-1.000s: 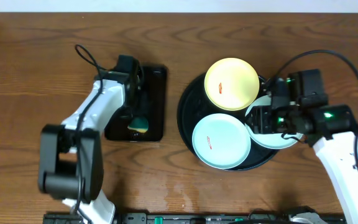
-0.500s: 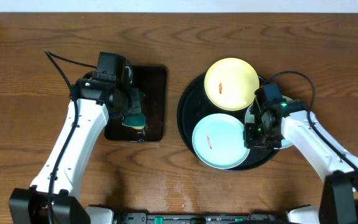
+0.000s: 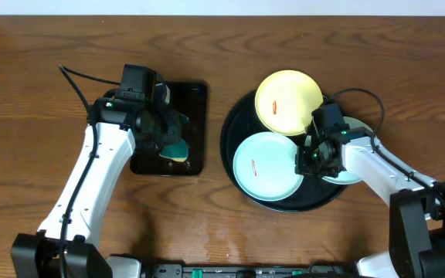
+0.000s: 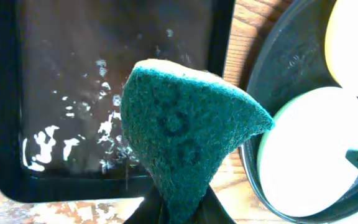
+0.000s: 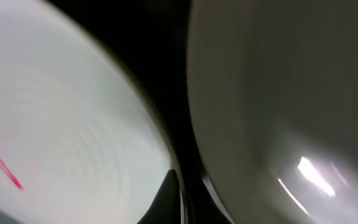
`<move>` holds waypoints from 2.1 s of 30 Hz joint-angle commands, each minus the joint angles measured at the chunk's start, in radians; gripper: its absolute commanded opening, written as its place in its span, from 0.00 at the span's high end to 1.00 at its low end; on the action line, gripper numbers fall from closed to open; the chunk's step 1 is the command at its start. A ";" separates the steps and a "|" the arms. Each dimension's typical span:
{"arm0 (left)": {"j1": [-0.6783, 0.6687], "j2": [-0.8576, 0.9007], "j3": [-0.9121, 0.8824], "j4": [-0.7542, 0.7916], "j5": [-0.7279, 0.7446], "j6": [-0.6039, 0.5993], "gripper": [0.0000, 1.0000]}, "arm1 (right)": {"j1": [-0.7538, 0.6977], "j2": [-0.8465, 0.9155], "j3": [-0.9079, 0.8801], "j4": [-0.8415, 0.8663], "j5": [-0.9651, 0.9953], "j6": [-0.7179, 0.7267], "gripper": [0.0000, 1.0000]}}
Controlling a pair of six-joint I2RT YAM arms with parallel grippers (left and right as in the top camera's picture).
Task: Clean dirty plates on tray and stack at the side
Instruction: 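Grasp the sponge with left gripper and the mint plate rim with right, then scrub the held mint plate with the sponge in the left gripper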
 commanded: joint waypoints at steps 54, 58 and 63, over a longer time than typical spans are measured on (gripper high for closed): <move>-0.482 0.562 0.127 0.105 -0.573 -0.338 0.93 | 0.009 0.023 -0.006 0.040 0.088 0.186 0.99; -0.484 0.563 0.127 0.175 -0.358 -0.337 0.92 | 0.009 0.023 -0.006 0.040 0.088 0.186 0.99; -0.493 0.563 0.127 0.328 0.093 -0.337 0.92 | 0.009 0.023 -0.006 0.040 0.088 0.186 0.99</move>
